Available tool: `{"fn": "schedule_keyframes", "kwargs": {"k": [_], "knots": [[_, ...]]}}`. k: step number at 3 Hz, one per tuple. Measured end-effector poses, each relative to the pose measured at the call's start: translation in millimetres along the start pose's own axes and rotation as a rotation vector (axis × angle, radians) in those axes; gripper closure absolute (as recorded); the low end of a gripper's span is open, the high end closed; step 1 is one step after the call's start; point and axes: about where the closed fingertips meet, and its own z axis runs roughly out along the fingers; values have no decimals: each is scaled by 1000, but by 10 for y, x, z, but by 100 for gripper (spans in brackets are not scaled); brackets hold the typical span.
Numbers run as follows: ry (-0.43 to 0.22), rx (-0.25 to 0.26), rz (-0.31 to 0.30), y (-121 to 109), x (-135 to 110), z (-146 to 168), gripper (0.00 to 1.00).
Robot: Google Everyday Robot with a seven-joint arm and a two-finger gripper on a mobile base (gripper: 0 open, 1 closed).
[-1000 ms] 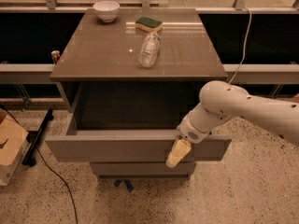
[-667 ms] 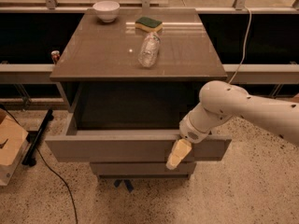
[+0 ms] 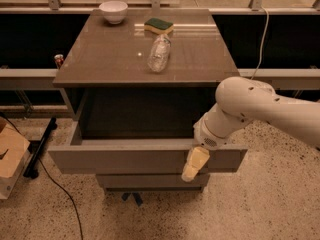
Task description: Open top drawer
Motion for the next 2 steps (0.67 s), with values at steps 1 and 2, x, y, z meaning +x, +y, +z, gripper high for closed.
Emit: {"fn": "schedule_keyframes", "kwargs": {"k": [1, 2], "knots": [[9, 6, -12, 7, -10, -143, 0], [21, -18, 30, -22, 138, -104, 19]]}}
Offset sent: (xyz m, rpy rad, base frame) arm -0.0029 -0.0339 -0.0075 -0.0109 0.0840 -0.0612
